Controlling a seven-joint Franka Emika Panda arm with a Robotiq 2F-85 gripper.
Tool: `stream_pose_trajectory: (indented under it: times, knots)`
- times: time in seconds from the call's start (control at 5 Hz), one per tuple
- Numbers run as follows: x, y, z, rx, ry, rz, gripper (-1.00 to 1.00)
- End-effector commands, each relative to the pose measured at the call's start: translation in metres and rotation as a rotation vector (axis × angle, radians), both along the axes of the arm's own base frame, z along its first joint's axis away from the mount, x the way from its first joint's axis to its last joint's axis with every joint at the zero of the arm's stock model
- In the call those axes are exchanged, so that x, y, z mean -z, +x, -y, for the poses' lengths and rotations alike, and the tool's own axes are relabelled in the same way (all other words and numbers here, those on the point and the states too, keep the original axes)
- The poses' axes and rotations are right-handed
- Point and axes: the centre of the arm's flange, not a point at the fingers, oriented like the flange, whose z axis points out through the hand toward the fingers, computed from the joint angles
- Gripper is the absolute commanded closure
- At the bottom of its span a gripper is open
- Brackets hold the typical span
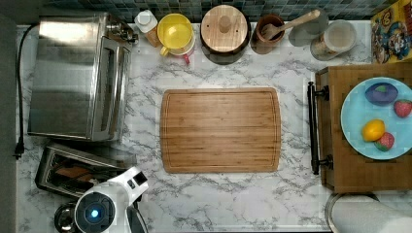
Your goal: Turn on the toaster.
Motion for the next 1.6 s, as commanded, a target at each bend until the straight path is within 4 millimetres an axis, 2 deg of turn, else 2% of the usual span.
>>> stream_pose_trajectory:
  times: [0.2, 0.4, 0.6, 0.8, 1.0, 1.2, 1.4, 1.6]
  knots:
    - [0.022, -0.021, 0.016, 0.069, -0.073, -0.013, 1.00]
    - [0.036, -0.022, 0.038, 0.110, -0.086, -0.049, 1.00]
    - [0.059, -0.027, 0.040, 0.080, -0.104, -0.103, 1.00]
    - [0.090, -0.030, 0.041, 0.068, -0.111, -0.128, 1.00]
    - [0.106, -0.022, 0.030, 0.089, -0.050, -0.120, 1.00]
    - [0.135, -0.026, 0.050, 0.099, -0.077, -0.142, 1.00]
    - [0.155, -0.058, 0.085, 0.099, -0.104, -0.131, 1.00]
    - [0.144, -0.076, 0.102, 0.060, -0.089, -0.148, 1.00]
